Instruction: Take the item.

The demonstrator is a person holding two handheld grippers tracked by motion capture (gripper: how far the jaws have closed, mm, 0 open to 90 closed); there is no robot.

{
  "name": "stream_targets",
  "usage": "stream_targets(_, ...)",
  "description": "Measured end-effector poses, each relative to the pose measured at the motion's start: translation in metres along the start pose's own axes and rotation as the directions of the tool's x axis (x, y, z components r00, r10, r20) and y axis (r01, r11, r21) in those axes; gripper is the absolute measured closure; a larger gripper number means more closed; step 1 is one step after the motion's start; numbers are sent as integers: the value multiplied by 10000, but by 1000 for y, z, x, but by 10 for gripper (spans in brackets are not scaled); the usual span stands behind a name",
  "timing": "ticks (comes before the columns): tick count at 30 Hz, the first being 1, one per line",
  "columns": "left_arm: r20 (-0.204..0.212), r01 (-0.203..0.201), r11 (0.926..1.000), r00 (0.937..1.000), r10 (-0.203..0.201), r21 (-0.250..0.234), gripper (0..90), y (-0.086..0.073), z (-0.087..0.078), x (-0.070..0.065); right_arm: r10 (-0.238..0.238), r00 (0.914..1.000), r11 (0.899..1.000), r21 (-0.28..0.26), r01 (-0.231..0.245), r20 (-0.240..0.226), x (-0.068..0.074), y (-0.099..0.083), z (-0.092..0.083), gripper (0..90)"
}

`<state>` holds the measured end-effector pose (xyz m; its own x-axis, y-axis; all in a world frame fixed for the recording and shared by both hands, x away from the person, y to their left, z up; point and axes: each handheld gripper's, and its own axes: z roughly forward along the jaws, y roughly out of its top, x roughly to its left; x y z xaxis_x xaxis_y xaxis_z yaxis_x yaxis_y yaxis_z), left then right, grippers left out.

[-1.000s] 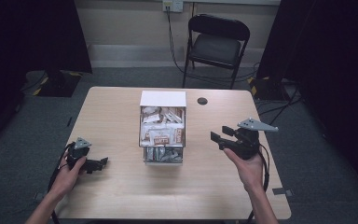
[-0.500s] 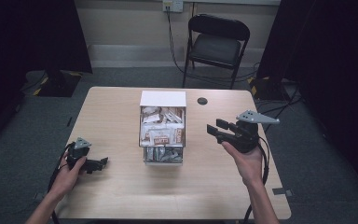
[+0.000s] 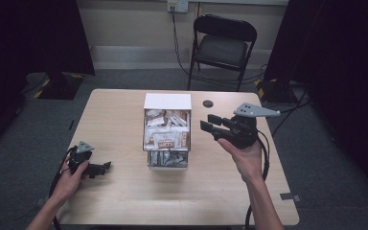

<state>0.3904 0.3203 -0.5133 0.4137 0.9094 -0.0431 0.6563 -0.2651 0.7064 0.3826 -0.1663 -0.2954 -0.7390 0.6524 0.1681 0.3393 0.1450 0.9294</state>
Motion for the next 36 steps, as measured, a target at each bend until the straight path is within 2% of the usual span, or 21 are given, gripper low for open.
stream_targets(4,-2,4,10000,10000,-4,-6,0,0,0,0,-182,9992,9997,-175,176,-354,8,5,4,591)
stream_targets(13,-8,4,10000,10000,-4,-22,0,0,0,0,-297,9949,9995,95,308,-965,17,9,23,604)
stream_targets(20,-7,6,10000,10000,-6,-21,0,0,0,0,-775,9854,9949,526,863,-1518,26,8,43,585)
stream_targets(23,-4,8,10000,10000,-8,-7,0,0,0,0,-736,9815,9944,615,857,-1770,28,8,48,586)
stream_targets(30,-2,1,10000,10000,-1,-4,0,0,0,0,-658,9785,9932,811,830,-1953,28,2,59,590)
stream_targets(36,-7,4,10000,10000,-4,-21,0,0,0,0,-820,9729,9887,1053,1067,-2162,31,-4,69,574)
